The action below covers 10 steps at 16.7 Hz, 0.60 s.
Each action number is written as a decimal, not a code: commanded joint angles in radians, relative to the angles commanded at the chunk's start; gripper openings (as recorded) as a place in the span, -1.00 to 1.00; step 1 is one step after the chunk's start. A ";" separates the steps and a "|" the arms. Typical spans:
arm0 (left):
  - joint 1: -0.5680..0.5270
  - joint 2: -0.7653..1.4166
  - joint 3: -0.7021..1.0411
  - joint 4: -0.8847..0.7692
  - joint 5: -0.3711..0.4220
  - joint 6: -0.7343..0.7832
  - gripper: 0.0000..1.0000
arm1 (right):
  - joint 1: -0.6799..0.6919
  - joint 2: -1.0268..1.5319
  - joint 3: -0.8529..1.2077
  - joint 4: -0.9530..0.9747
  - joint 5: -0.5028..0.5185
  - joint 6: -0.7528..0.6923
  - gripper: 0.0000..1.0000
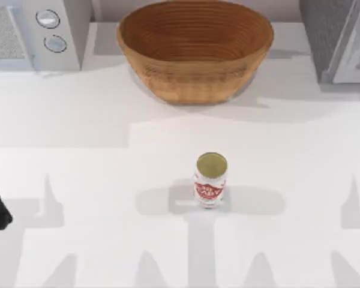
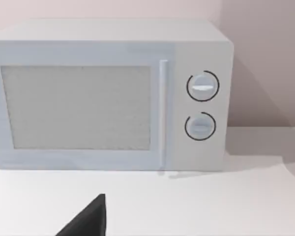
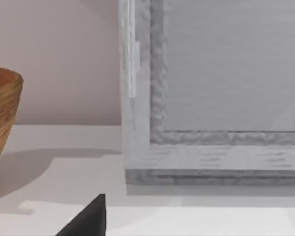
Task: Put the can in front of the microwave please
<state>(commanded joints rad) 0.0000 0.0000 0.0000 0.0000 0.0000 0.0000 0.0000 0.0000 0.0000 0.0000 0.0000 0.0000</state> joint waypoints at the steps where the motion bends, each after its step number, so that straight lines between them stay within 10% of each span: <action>1: 0.000 0.000 0.000 0.000 0.000 0.000 1.00 | 0.000 0.000 0.000 0.000 0.000 0.000 1.00; 10: -0.192 0.357 0.359 -0.213 -0.012 0.068 1.00 | 0.000 0.000 0.000 0.000 0.000 0.000 1.00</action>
<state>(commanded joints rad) -0.1925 0.3569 0.3587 -0.2133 -0.0119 0.0677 0.0000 0.0000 0.0000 0.0000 0.0000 0.0000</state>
